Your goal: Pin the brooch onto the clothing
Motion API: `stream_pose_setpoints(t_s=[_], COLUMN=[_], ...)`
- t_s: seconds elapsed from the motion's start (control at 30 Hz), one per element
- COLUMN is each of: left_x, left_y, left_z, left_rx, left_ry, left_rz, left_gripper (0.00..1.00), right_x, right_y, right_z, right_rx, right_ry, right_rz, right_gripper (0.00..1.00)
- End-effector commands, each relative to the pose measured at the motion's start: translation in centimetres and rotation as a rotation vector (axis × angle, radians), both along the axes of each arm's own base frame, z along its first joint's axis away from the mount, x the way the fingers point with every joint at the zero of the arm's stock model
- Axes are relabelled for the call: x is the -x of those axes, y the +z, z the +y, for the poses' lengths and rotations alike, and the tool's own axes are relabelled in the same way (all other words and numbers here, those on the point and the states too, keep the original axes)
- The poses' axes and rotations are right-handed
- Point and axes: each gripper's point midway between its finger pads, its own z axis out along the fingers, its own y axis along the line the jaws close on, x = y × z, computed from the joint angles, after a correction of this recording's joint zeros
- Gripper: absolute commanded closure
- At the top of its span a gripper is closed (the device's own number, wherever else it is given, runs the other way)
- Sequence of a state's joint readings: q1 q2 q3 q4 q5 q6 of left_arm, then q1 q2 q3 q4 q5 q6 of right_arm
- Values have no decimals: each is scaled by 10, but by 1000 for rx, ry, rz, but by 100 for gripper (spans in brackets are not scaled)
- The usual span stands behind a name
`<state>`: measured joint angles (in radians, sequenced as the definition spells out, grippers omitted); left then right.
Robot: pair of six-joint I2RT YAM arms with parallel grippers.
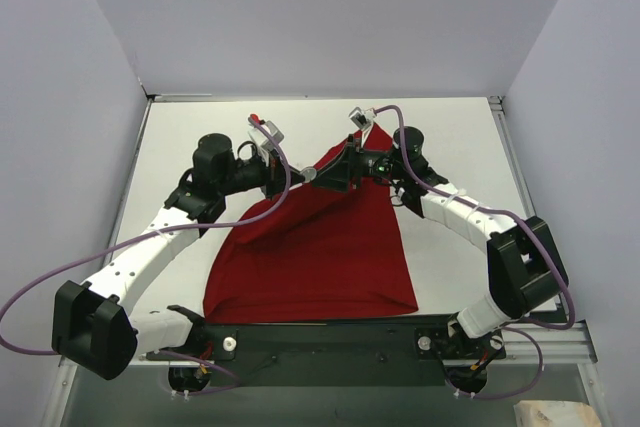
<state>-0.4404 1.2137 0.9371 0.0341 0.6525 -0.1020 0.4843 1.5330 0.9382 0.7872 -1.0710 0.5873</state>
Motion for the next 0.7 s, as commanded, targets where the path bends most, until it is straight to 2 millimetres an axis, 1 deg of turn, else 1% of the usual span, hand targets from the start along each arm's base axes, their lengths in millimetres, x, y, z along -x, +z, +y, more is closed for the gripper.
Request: stream_pose_setpoints(t_s=[0.0, 0.13, 0.2, 0.33, 0.67], left_x=[-2, -1, -1, -2, -1], left_y=[30, 29, 29, 30, 28], left_z=[-1, -3, -4, -4, -4], left_rx=[62, 64, 66, 67, 60], left_ry=[-10, -21, -25, -25, -33], left_rz=[-86, -76, -75, -75, -66], left_gripper=[100, 100, 100, 100, 100], right_x=[10, 9, 9, 8, 4], right_y=[29, 29, 29, 26, 25], right_z=[4, 5, 8, 11, 18], right_rx=[-63, -60, -57, -47, -30], right_ry=[72, 75, 80, 81, 72], right_rz=[-132, -127, -126, -113, -99], right_gripper=[54, 60, 61, 69, 76])
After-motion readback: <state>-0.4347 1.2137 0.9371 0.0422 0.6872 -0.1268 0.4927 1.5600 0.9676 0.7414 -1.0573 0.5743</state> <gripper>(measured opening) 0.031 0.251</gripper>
